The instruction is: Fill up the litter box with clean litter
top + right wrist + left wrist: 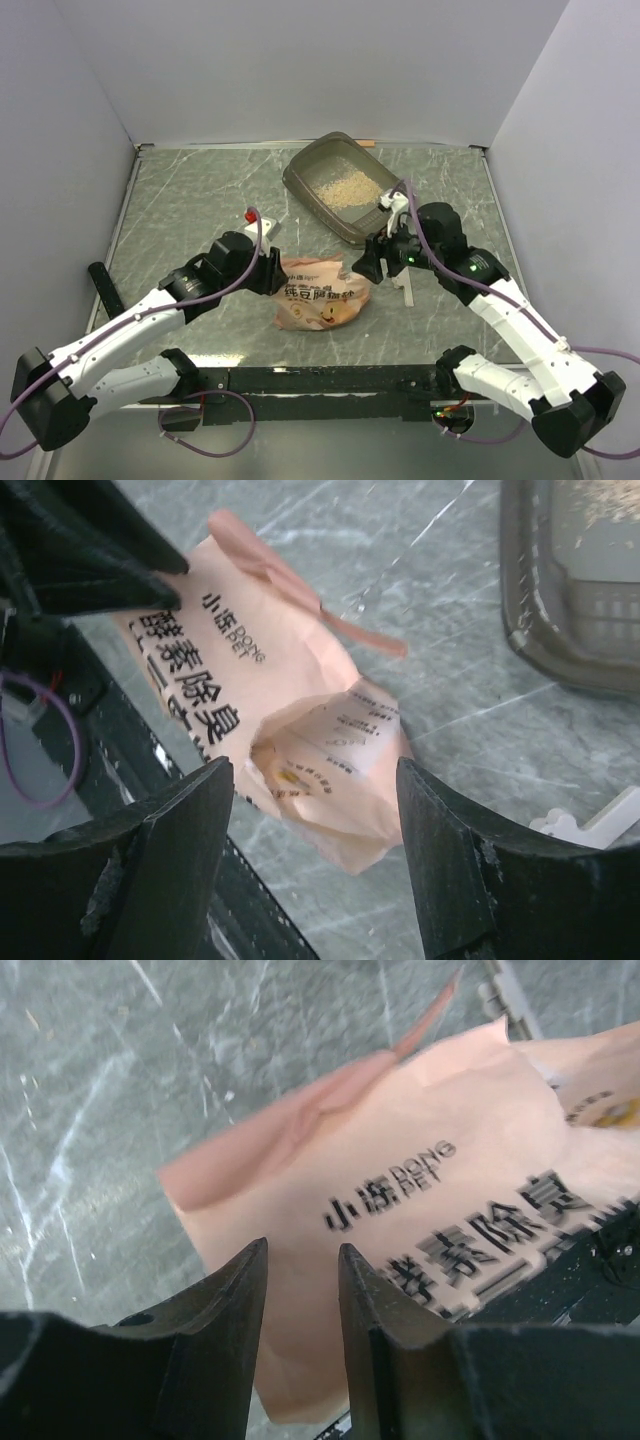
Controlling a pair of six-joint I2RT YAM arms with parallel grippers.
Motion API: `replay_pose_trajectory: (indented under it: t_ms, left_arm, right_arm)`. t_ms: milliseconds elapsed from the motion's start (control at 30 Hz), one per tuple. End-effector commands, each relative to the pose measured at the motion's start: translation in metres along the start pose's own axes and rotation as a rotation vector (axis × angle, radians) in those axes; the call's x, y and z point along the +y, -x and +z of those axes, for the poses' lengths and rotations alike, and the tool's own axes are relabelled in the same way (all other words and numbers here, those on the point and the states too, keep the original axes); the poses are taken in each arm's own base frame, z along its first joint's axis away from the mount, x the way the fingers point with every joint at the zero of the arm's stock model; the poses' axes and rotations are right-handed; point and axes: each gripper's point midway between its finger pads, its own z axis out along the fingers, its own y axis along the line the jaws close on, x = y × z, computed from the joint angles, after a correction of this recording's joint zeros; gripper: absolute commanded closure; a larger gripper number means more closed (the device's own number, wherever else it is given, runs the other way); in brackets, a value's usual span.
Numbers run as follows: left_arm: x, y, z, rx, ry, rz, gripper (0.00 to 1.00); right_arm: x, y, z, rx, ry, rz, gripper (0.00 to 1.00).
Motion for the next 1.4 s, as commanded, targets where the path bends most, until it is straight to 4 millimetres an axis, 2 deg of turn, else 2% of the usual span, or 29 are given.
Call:
replay_pose_trajectory:
  t_ms: [0, 67, 100, 200, 267, 400, 500, 633, 1033, 1167, 1200, 1267, 1300, 1333, 1367]
  left_arm:
    - [0.006, -0.022, 0.004, 0.087, 0.024, -0.055, 0.61]
    - [0.007, -0.027, 0.004, 0.107, 0.028, -0.061, 0.62]
    - [0.006, -0.029, 0.003, 0.115, 0.025, -0.066, 0.62]
    - [0.003, -0.033, 0.002, 0.138, 0.01, -0.078, 0.62]
    - [0.001, -0.035, 0.002, 0.152, 0.001, -0.082, 0.62]
    - [-0.004, -0.037, 0.001, 0.167, -0.021, -0.098, 0.63]
    - [-0.007, -0.037, 0.0, 0.174, -0.033, -0.106, 0.64]
    - [-0.008, -0.036, -0.001, 0.173, -0.035, -0.107, 0.64]
    - [-0.01, -0.036, -0.001, 0.178, -0.042, -0.113, 0.64]
    - [-0.013, -0.029, -0.007, 0.162, -0.057, -0.104, 0.64]
    - [-0.016, -0.024, -0.009, 0.15, -0.067, -0.099, 0.64]
    - [-0.019, -0.018, -0.014, 0.128, -0.086, -0.074, 0.64]
    - [-0.022, -0.013, -0.016, 0.114, -0.097, -0.063, 0.64]
    - [-0.026, -0.007, -0.02, 0.089, -0.118, -0.051, 0.64]
    - [-0.028, -0.002, -0.022, 0.071, -0.134, -0.03, 0.62]
  right_arm:
    - [0.029, 0.02, -0.004, 0.008, 0.104, -0.121, 0.28]
    - [0.034, 0.017, 0.0, 0.038, 0.115, -0.185, 0.28]
    - [0.04, 0.022, 0.0, 0.03, 0.125, -0.219, 0.27]
    - [0.061, 0.019, 0.006, 0.06, 0.181, -0.347, 0.27]
    - [0.07, 0.012, 0.013, 0.095, 0.229, -0.416, 0.27]
    - [0.066, -0.004, 0.025, 0.161, 0.248, -0.501, 0.27]
    - [0.075, -0.016, 0.03, 0.177, 0.308, -0.558, 0.28]
    - [0.076, -0.031, 0.035, 0.21, 0.346, -0.611, 0.28]
    - [0.077, -0.072, 0.047, 0.331, 0.402, -0.652, 0.27]
    - [0.068, -0.082, 0.054, 0.366, 0.376, -0.649, 0.3]
    - [0.066, -0.086, 0.056, 0.38, 0.369, -0.649, 0.33]
    - [0.063, -0.089, 0.058, 0.401, 0.362, -0.641, 0.53]
    - [0.059, -0.091, 0.06, 0.413, 0.343, -0.642, 0.66]
    - [0.058, -0.089, 0.062, 0.404, 0.327, -0.638, 0.9]
    - [0.054, -0.09, 0.064, 0.405, 0.316, -0.63, 0.98]
